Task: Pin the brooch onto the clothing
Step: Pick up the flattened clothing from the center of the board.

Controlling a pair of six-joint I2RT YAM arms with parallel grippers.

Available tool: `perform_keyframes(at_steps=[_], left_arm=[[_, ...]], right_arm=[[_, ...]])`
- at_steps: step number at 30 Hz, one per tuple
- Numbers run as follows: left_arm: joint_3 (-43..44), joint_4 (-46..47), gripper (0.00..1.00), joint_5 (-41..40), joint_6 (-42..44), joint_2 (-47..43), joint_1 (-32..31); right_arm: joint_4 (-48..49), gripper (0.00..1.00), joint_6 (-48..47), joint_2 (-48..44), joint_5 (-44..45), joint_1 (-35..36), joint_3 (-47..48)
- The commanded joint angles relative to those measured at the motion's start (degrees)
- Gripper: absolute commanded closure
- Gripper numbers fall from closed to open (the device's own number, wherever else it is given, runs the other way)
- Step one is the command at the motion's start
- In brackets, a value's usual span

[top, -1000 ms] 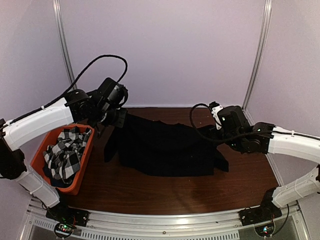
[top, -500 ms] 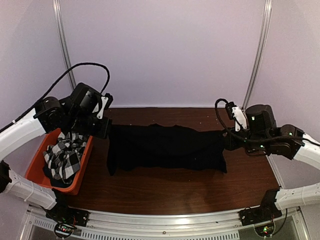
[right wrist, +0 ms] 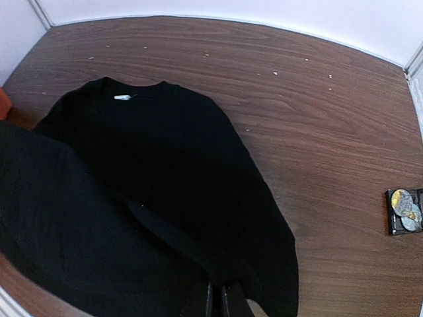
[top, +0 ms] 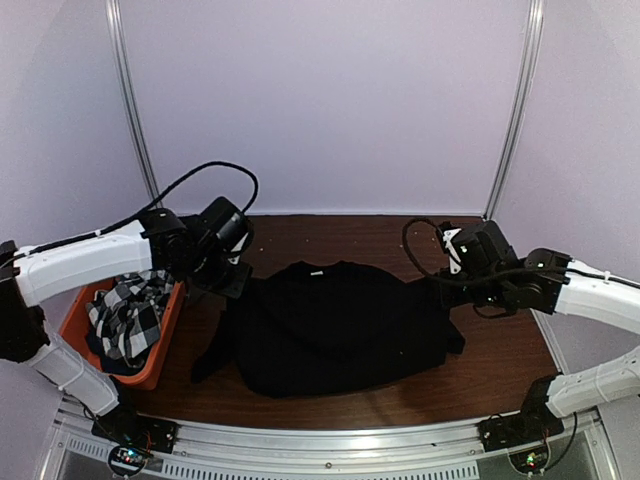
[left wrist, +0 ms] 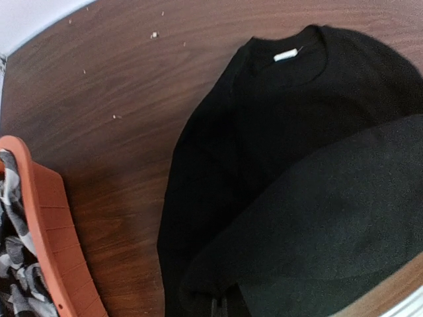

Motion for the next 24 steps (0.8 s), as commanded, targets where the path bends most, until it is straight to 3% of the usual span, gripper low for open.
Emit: perform_keyframes(at_steps=[1,4,9,14,19,21,24], left_arm=[[-3.06,5.60,1.00,-1.12,-2.96,7.69,1.88],[-4.17,8.42,1.00,2.25,-2.62,9.44,1.84],[-7.71,11.08,1.00,8.76,0.37,5.87,0.95],[-11.03,9.85,0.98,13.65,2.91,5.15,-0.54],[-13.62,10.27,0.94,10.15,2.06,10.69,-1.01],[-12.32,10.45,0.80,7.39,1.21,12.61,-1.01],[-7.27,10.58,0.49,4.37,0.76,12.62,-0.74]], right_arm=[[3.00,0.95,0.46,7.34,7.81,-1.38,-0.88],[2.50,0.92,-0.94,13.19,1.22,-1.10,-1.35],[-0.86,0.93,-3.96,12.26,-7.84,0.80,-4.38],[-5.83,0.91,-3.87,9.70,-9.47,1.18,-6.37],[-5.91,0.77,-4.26,14.18,-6.68,1.26,-5.35],[-4.78,0.68,-4.69,16.57,-5.25,1.35,-3.50],[-5.05,0.49,-5.82,19.19,-0.77,1.34,1.15]])
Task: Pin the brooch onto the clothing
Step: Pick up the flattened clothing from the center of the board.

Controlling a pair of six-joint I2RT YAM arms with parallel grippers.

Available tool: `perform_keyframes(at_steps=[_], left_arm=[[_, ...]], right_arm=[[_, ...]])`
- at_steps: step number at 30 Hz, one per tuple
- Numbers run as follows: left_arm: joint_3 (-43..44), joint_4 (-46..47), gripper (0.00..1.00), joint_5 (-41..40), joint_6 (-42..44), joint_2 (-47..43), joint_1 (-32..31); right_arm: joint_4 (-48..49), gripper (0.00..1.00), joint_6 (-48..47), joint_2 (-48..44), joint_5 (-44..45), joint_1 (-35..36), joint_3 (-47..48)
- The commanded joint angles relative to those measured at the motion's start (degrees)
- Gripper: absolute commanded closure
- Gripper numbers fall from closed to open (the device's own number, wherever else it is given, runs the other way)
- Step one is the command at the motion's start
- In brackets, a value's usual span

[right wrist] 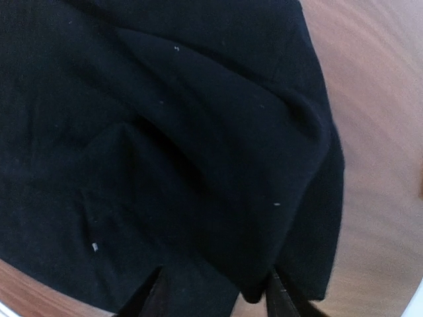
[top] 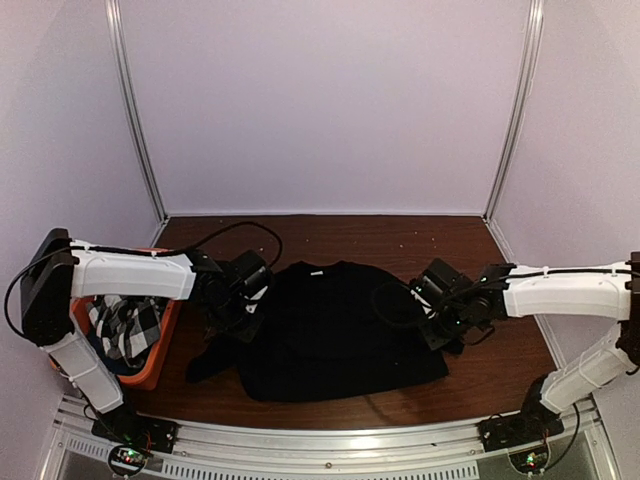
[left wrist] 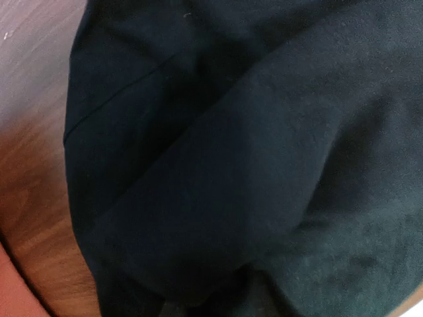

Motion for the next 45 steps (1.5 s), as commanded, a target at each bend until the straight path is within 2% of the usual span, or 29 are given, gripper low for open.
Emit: perform_keyframes(at_steps=[1,5,7,11,17,21,27,37,42,45], left_arm=[[6.85,1.67,0.38,-5.05,-0.49,-0.43,0.61],[13.91,3.96,0.07,-6.85,0.40,-3.11,2.81],[17.42,4.74,0.02,-6.99,1.32,-3.52,4.63],[24.60,4.73,0.02,-5.35,3.56,0.91,8.99],[30.32,5.80,0.02,1.56,5.40,13.86,13.05],[30.90,6.88,0.04,0.98,8.09,17.40,13.94],[30.70,5.96,0.10,2.36,10.25,21.14,16.21],[31.20,5.58,0.12,4.57,8.34,25.71,15.64],[30.45,4.95,0.14,-0.22,7.43,25.91,13.67],[30.84,3.93,0.20,-4.41,6.06,27.25,13.06]], right_arm=[[-0.77,0.42,-1.99,3.30,7.77,0.21,7.58],[-1.32,0.24,-4.71,5.27,10.92,-2.04,15.85],[-0.68,0.21,-5.77,6.19,10.14,-4.50,19.08],[3.18,0.09,-9.11,9.06,8.59,-7.88,23.94],[12.09,0.08,-15.80,22.02,1.11,-12.76,29.83],[15.78,0.09,-16.70,31.43,-7.27,-15.48,34.68],[13.85,0.13,-15.92,44.68,-11.36,-16.61,45.41],[14.28,0.14,-15.66,49.25,-8.36,-17.87,45.90],[15.82,0.15,-14.79,49.13,-7.07,-18.53,44.14],[16.52,0.15,-14.44,49.06,-6.66,-18.72,43.43]])
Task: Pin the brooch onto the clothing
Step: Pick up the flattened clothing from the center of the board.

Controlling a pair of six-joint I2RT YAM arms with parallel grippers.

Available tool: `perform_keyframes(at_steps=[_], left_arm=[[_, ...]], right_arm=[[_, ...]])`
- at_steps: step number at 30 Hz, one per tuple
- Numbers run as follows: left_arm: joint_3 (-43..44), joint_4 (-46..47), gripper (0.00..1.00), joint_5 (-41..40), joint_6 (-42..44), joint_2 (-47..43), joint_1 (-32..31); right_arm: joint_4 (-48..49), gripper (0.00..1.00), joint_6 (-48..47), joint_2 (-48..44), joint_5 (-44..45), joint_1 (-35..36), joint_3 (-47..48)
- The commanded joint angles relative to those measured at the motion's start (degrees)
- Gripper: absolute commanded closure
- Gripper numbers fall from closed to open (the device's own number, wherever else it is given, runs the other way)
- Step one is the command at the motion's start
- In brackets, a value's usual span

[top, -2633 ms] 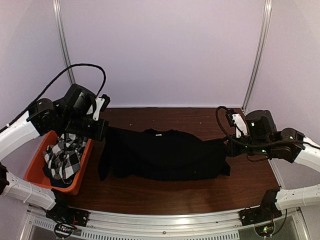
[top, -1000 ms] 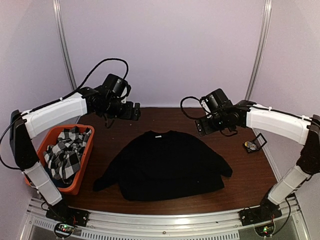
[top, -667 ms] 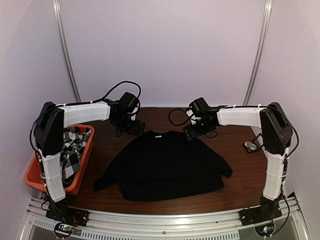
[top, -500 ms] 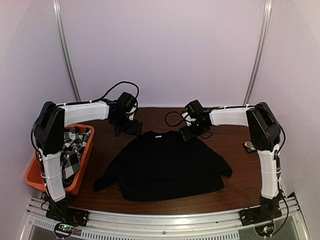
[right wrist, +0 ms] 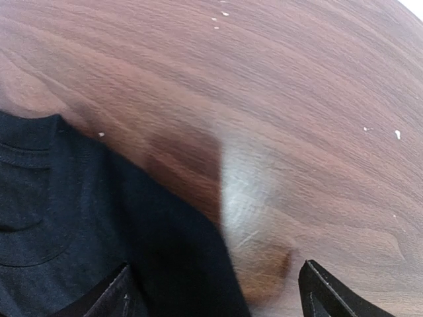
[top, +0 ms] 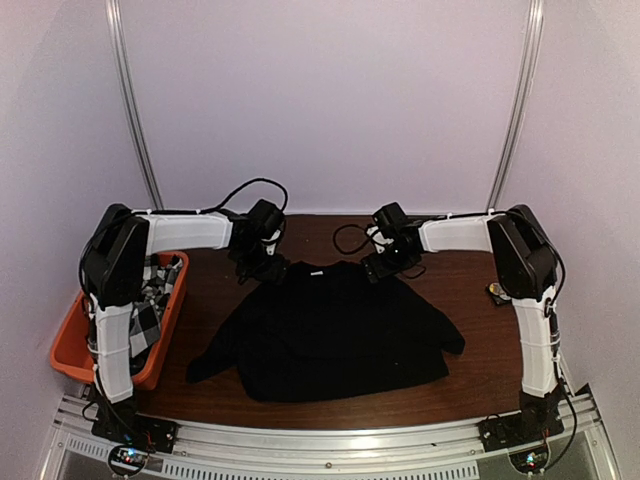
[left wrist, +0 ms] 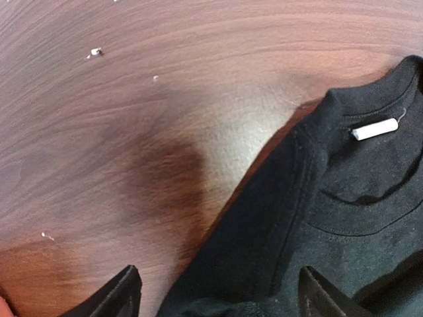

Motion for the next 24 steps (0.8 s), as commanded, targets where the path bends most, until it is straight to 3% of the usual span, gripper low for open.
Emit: perform_keyframes(at_steps=[1,8,17,21,24], left_arm=[[0.85,-2.30,0.23,-6.33,-2.23,1.91,-1.14],[1.66,-5.73,0.38,-14.25,-3.91,4.38,-1.47],[2.56,-7.04,0.49,-20.12,-4.47,3.45,-1.82],[3.90,-7.06,0.62,-20.46,-3.09,3.74,-1.84],[5.25,-7.49,0.76,-20.59,-2.12,4.36,-1.77]], right_arm=[[1.69,0.15,1.20,0.66,2.24,-0.59,-1.48],[1.95,0.15,1.42,0.94,3.64,-1.28,-1.99],[3.01,0.17,1.84,2.19,2.75,-2.72,-2.69],[3.75,0.27,1.34,2.75,0.99,-3.10,-2.73],[3.75,0.44,0.98,3.14,-2.16,-3.24,-2.27]])
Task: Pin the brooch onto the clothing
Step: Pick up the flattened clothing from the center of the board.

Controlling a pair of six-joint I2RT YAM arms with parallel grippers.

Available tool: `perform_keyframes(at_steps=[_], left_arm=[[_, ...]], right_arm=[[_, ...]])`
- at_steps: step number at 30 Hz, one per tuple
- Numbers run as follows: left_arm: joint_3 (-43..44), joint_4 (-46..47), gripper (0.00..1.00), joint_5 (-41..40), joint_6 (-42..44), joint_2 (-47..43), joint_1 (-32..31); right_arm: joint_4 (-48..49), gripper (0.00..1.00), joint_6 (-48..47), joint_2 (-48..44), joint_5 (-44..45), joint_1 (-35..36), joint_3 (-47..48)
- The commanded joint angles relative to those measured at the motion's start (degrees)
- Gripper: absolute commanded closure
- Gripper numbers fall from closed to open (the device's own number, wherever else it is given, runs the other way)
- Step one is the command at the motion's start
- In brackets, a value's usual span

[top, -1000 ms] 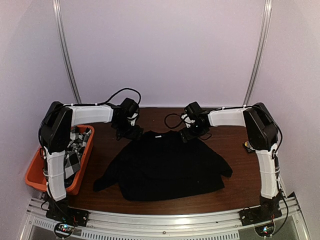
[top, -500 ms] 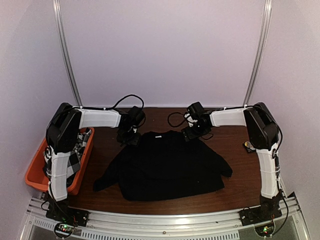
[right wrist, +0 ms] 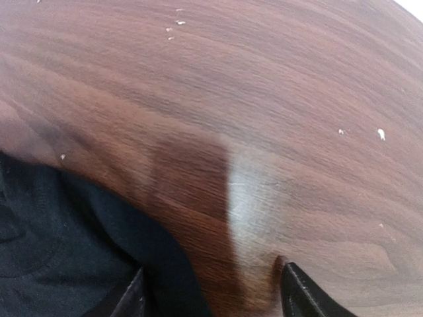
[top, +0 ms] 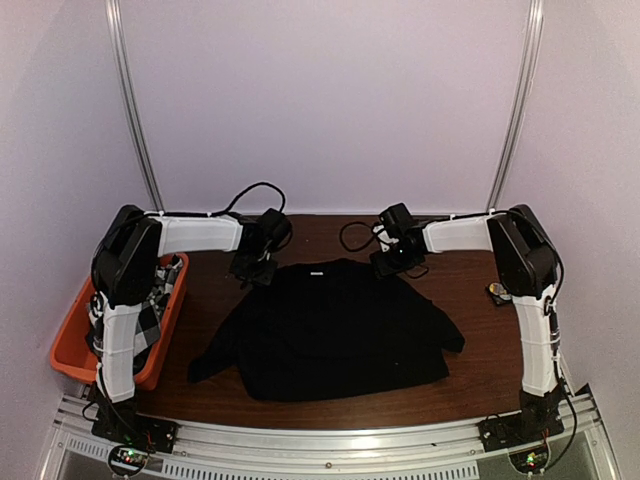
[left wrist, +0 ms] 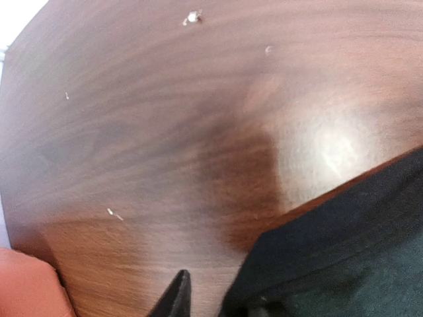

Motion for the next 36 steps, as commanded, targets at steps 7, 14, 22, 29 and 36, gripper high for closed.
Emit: perform_keyframes(at_steps=[7,14,22,29,36], left_arm=[[9.33,-3.17,1.00,-1.75,3.21,3.81,0.38],[17.79,-4.69,1.00,-6.03,6.75,7.01,2.04],[20.52,-2.53,1.00,-6.76,10.83,4.48,2.65],[18.16,0.54,1.00,-1.25,12.95,-6.69,2.29],[21.53,1.04,1.00,1.49,19.15,-18.65,-1.25]], right_arm=[[-0.33,0.89,-0.61,3.01,-6.85,-1.25,-0.36],[1.15,1.00,0.25,1.33,-5.61,-2.27,0.21],[5.86,1.00,0.90,-5.80,-5.30,-3.20,-0.97],[15.49,1.00,2.13,-23.47,-8.27,-3.16,-10.68],[15.64,1.00,-0.70,-39.26,-8.51,-2.95,-13.22]])
